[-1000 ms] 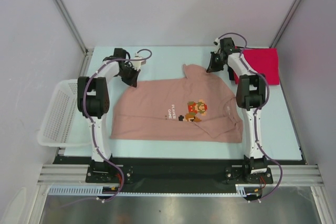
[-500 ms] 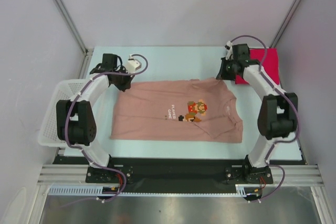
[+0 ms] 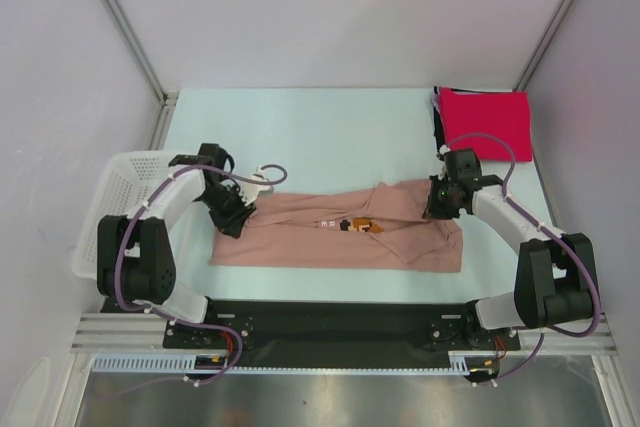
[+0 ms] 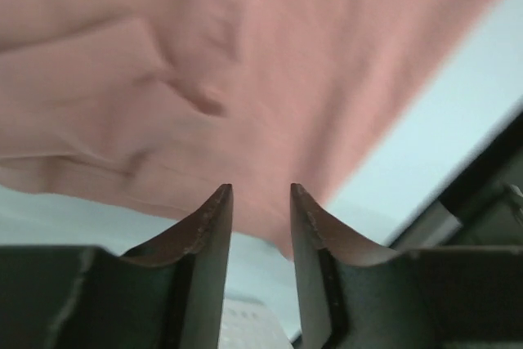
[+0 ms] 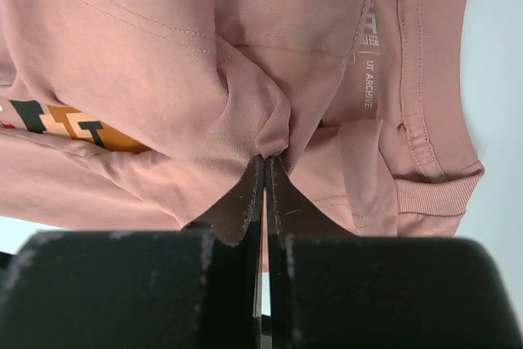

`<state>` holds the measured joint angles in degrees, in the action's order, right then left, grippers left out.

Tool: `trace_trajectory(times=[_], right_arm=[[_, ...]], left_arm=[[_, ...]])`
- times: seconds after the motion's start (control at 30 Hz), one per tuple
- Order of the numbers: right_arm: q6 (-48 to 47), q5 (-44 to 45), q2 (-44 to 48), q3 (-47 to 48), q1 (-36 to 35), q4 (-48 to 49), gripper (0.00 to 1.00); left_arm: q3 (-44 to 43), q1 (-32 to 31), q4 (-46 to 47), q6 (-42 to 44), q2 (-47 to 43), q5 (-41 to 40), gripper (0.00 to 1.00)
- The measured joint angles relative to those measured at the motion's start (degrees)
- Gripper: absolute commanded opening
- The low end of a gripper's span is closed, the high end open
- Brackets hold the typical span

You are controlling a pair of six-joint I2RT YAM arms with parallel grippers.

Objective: Fold and stack the t-shirts
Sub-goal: Fold the tshirt

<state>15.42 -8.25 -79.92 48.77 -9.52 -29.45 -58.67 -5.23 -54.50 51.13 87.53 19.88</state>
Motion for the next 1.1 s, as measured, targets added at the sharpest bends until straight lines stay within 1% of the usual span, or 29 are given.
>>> trace_trajectory(times=[0.1,0.13,0.17,0.2,0.27,0.37,0.43,0.53,0.6,0.67,0.73,0.83,0.93,1.07,1.1], right_arm=[[0.0,0.5,0.0,-0.2,0.0,0.4,0.0],[0.0,0.6,0.0,-0.2,0.0,0.7,0.0],[0.0,0.7,0.0,-0.2,0.0,0.9,0.0],[0.0,0.9,0.0,-0.2,0.0,1.0,0.0],[0.0,1.0,-0.1,-0.1,0.0,1.1,0.0],[0.0,0.9,-0.3,-0.1,0.0,1.2,0.0],[0.0,0.9,-0.3,-0.1,0.0,1.4,0.0],[0.0,0.9,-0.3,-0.1,0.0,1.6,0.0],[0.0,0.9,-0.3,-0.1,0.0,1.8,0.0],[0.0,0.9,-0.3,-0.1,0.0,2.0,0.0],[0.0,1.0,-0.3,-0.1,0.0,2.0,0.0],[0.0,1.0,-0.3,-0.1,0.1,2.0,0.0],[0.0,1.1,-0.3,-0.1,0.2,2.0,0.0],[0.0,1.2,-0.3,-0.1,0.3,2.0,0.0],[0.0,1.2,-0.3,-0.1,0.3,2.0,0.0]], left_arm=[[-1.2,0.0,-8.5,3.6,-0.6,0.8,0.35],[-1.8,0.0,-10.1,3.8,-1.1,0.8,0.38],[-2.3,0.0,-10.0,3.6,-1.9,0.6,0.41],[-3.0,0.0,-8.9,2.7,-2.9,0.1,0.47],[-4.1,0.0,-3.7,-0.1,-5.2,-0.8,0.54],[-5.3,-0.2,4.5,-5.7,-6.5,-2.4,0.52],[-7.0,-1.0,8.7,-9.3,-4.7,-3.3,0.52],[-6.8,-4.7,14.4,-12.2,-0.5,-6.2,0.54],[-4.6,-8.0,17.2,-12.8,1.4,-8.0,0.51],[-2.3,-11.0,18.4,-13.2,3.4,-9.8,0.51],[-1.0,-12.4,19.2,-13.3,5.3,-11.6,0.51],[0.2,-12.4,21.6,-13.6,7.8,-15.5,0.48],[1.0,-12.1,23.6,-13.8,8.4,-18.4,0.47],[1.6,-12.0,26.1,-14.2,8.5,-20.3,0.46],[1.7,-12.0,26.5,-14.3,8.6,-20.4,0.4]])
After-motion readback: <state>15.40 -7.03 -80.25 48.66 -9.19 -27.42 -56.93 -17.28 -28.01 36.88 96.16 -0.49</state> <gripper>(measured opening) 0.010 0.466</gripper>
